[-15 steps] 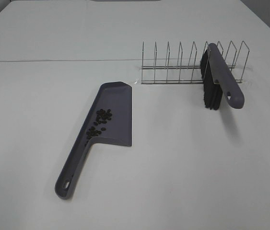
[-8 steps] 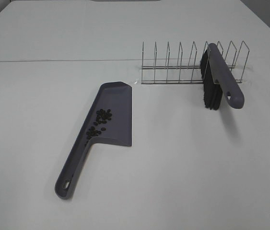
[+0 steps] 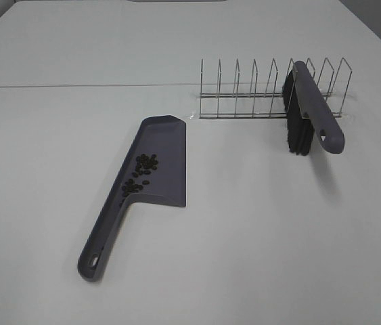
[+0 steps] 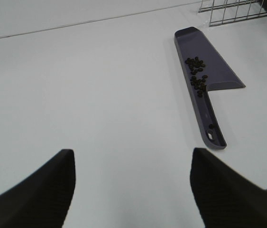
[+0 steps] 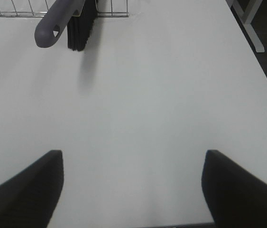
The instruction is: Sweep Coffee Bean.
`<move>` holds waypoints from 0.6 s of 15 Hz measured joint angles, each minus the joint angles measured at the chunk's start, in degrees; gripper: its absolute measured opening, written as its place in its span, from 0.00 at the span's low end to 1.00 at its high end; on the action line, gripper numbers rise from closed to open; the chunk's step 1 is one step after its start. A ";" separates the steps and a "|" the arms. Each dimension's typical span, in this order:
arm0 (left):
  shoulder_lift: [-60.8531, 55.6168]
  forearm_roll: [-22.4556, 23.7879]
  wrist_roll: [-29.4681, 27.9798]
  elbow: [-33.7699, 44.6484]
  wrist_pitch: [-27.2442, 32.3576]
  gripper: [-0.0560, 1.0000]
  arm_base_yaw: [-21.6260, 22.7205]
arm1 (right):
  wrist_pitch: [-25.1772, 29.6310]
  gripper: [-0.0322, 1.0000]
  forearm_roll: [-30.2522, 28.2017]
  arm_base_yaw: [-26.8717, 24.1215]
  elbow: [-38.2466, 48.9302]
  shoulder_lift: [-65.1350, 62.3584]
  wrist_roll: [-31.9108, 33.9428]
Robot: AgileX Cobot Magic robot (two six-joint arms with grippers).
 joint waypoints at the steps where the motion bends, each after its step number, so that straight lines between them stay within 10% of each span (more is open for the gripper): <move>1: -0.11 0.00 0.00 0.00 0.00 0.68 -0.23 | -0.06 0.77 0.00 0.00 0.00 -1.20 0.00; 9: -0.11 0.00 0.06 0.00 0.00 0.68 -1.55 | 0.00 0.77 0.00 2.18 0.00 -3.78 0.00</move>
